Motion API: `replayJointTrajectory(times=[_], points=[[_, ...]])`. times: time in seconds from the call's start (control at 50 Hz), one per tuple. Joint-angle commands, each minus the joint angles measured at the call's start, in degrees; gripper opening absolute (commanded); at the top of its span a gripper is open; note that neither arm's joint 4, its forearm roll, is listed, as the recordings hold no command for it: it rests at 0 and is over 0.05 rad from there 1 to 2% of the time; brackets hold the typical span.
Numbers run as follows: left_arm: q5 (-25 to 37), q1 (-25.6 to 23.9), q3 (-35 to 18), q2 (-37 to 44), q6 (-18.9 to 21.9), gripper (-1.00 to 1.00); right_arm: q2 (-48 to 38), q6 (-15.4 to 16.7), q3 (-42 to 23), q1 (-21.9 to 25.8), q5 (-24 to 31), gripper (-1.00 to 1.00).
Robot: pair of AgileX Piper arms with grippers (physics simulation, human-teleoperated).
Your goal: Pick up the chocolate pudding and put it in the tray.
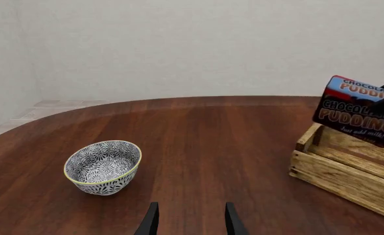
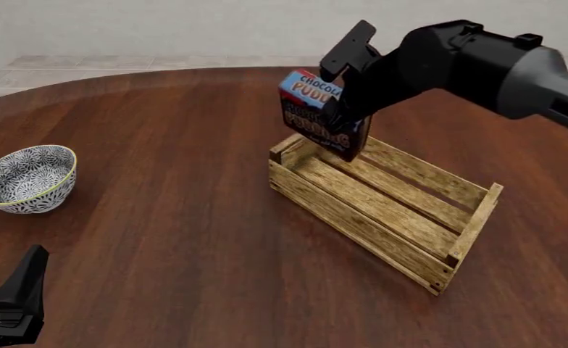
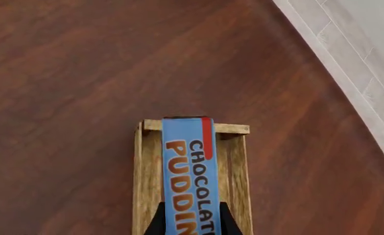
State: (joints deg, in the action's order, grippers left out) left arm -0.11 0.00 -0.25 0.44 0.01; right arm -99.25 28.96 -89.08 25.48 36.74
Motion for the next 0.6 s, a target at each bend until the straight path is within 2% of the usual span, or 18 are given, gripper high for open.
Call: replayJointTrajectory(times=[0.02, 0.6], points=[[0.00, 0.00, 0.00, 0.00, 0.00, 1.00, 0.78, -0.13, 1.40, -2.59, -0.40, -1.00], [0.00, 0.00, 0.00, 0.00, 0.00, 1.00, 0.42, 0.05, 4.86, -6.83, -3.03, -1.00]])
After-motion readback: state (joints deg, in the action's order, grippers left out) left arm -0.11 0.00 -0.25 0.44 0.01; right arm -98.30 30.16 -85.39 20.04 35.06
